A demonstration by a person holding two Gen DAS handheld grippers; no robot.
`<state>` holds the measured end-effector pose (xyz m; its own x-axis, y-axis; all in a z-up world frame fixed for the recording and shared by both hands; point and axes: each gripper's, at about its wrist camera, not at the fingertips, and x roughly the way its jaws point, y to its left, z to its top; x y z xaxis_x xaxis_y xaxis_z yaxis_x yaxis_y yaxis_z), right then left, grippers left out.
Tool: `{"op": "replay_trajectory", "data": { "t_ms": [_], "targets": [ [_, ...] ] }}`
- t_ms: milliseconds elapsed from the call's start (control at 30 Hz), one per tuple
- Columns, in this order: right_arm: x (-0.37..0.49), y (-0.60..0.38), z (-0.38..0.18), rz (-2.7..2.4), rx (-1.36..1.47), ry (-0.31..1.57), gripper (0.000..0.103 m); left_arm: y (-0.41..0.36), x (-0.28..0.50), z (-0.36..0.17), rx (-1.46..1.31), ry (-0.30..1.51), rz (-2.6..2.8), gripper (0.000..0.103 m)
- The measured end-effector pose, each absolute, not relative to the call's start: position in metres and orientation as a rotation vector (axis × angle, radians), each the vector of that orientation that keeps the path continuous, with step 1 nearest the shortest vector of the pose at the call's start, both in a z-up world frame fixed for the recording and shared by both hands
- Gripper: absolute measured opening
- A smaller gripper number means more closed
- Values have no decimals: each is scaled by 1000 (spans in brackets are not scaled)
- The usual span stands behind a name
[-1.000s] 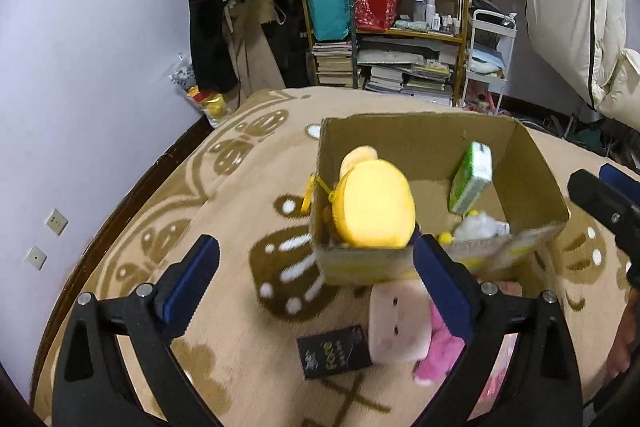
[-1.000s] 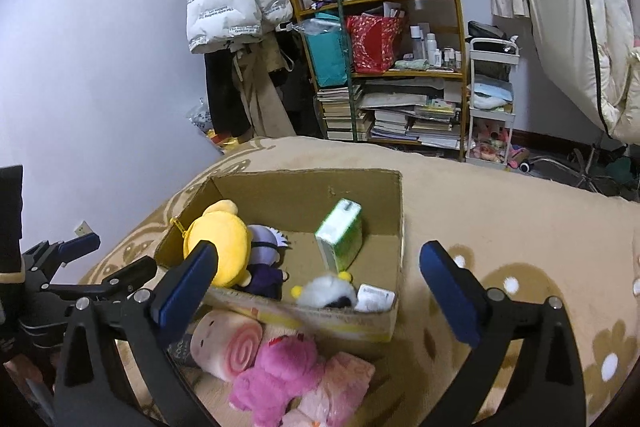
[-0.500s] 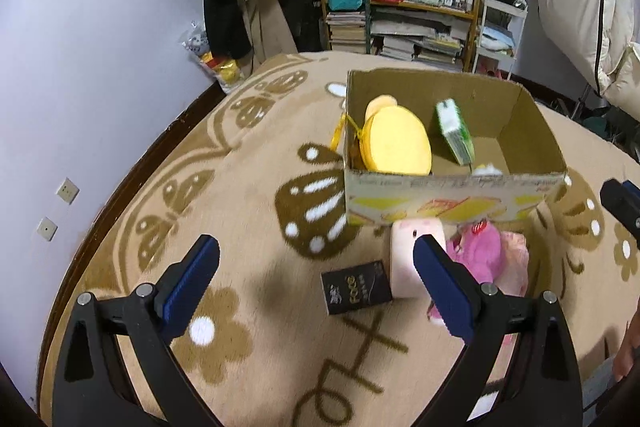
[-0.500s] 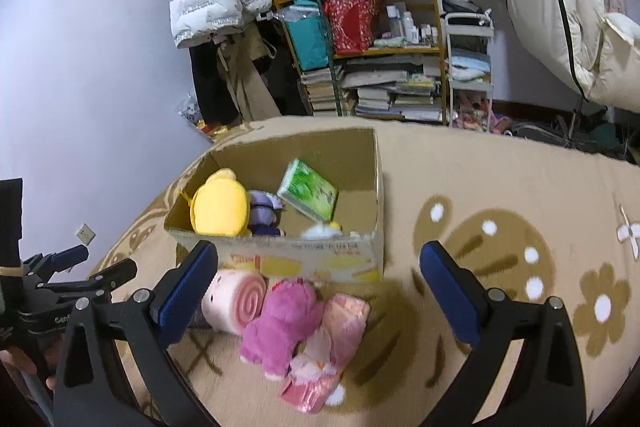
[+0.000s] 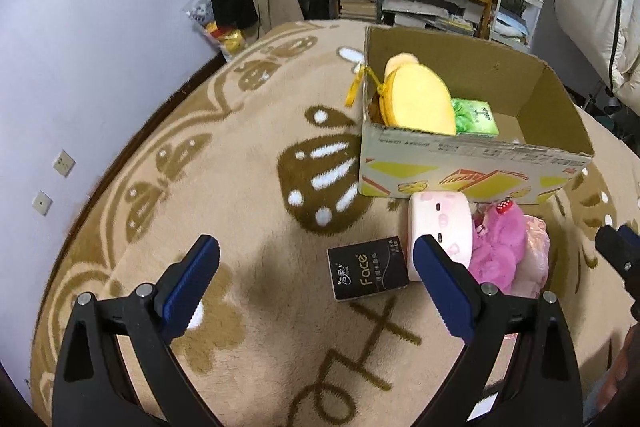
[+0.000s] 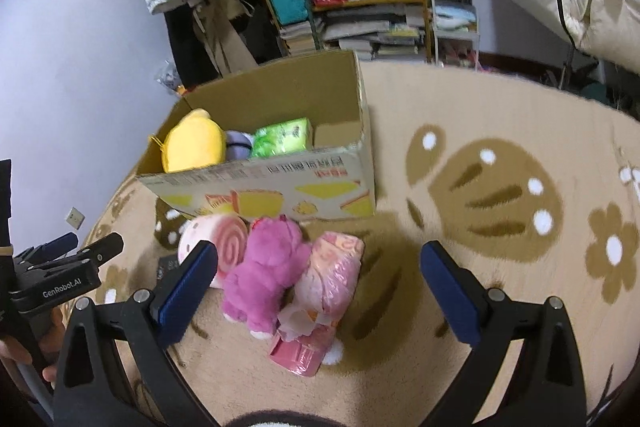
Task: Organize soft objects
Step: 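Open both tools to drop the yellow plush and tissue pack into the box, then lower the left tool to the black Face pack while the right tool lowers to the pink wrapped item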
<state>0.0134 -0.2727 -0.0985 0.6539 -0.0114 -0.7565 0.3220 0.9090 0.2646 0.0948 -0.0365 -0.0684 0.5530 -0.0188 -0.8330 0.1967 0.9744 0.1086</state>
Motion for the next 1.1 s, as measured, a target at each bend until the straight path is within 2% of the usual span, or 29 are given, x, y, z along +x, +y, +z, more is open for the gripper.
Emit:
{"op": "replay_trajectory", "data": {
  "t_ms": [600,1100],
  "targets": [
    [31,-298,-166,-314,458,1060,103,-26,125,-118,101,1120,-106,97],
    [41,-295,-187,-277,451,1104,103,-30,132,-141,56,1197,-133,97]
  ]
}}
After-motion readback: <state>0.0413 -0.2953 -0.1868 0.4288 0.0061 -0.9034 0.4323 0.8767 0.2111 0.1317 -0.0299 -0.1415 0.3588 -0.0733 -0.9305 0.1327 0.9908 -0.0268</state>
